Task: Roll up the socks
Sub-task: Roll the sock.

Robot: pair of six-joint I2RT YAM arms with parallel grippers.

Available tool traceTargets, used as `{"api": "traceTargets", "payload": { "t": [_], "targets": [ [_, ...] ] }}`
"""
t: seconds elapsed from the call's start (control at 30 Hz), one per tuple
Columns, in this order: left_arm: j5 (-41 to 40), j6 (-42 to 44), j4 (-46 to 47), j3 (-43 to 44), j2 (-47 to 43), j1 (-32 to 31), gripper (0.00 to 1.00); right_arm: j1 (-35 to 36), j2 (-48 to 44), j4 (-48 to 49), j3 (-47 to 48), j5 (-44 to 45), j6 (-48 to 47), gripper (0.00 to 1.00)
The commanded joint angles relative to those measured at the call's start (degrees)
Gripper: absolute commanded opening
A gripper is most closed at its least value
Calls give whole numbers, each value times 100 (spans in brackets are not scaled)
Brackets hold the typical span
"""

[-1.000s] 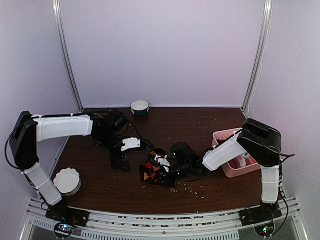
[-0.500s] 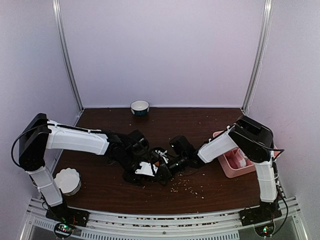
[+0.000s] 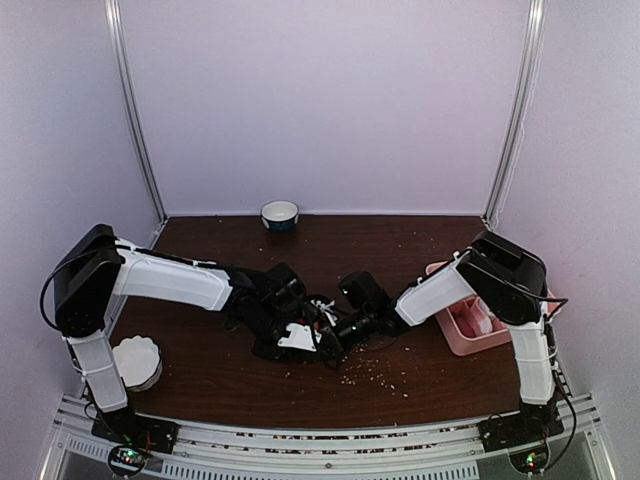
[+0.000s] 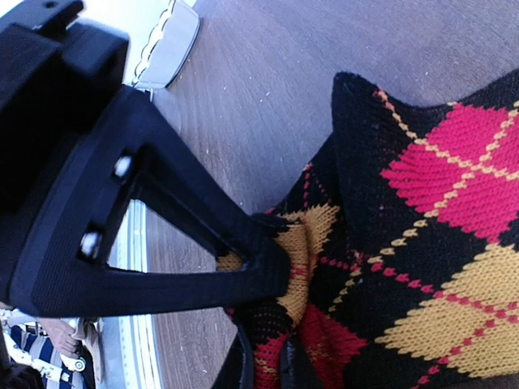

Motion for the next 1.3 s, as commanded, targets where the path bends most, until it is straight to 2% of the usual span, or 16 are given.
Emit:
{"api": "traceTargets", "payload": {
  "t": [0.0, 0.1, 0.17, 0.33, 0.43, 0.53, 0.63, 0.67, 0.7, 0.8, 0.87, 0.9, 0.97, 1.03, 1.13, 1.27],
  "targets": [
    [-85, 63, -214, 71, 135, -20, 0, -46, 585, -1253, -467, 865, 147, 0],
    [238, -6, -720, 267, 255, 53, 0, -42, 221, -967, -727, 1273, 36, 3],
    [462, -79, -1022, 421, 379, 157, 0, -37, -152, -689, -1020, 1722, -114, 16],
    [1048, -179, -1607, 800, 586, 442, 0, -24, -1282, 407, -1998, 2572, -445, 32],
    [1241, -262, -1927, 1044, 737, 535, 0, -6, -1678, 558, -2307, 2948, -659, 41],
    [1504, -369, -2160, 1245, 867, 630, 0, 12, -1943, 651, -2548, 3279, -775, 43],
    [1879, -471, -2531, 1545, 1064, 726, 0, 138, -2411, 1280, -3054, 3991, -907, 46],
    [1971, -489, -2703, 1670, 1144, 758, 0, 239, -2619, 1443, -3223, 4449, -1005, 88],
    [2046, -498, -2807, 1754, 1217, 789, 0, 390, -2879, 1464, -3349, 5003, -1099, 99],
    [2183, -522, -3041, 1925, 1427, 873, 0, 743, -3484, 1418, -3511, 6434, -1226, 100],
    [2256, -500, -3179, 2016, 1538, 906, 0, 708, -3638, 1036, -3366, 7231, -580, 99],
    [2297, -485, -3231, 2049, 1587, 925, 0, 625, -3683, 834, -3294, 7315, -273, 100],
    [2332, -487, -3313, 2139, 1681, 947, 0, 338, -3789, 1317, -3552, 6727, -23, 100],
    [2373, -484, -3373, 2212, 1756, 971, 0, 397, -3860, 2145, -3857, 6185, -587, 100],
    [2487, -513, -3530, 2370, 1925, 1015, 0, 1195, -3724, 2697, -4050, 6531, -2088, 98],
    [2410, -590, -3721, 2607, 2194, 1063, 0, 1915, -3148, 3565, -4301, 5705, -3743, 86]
  ]
}}
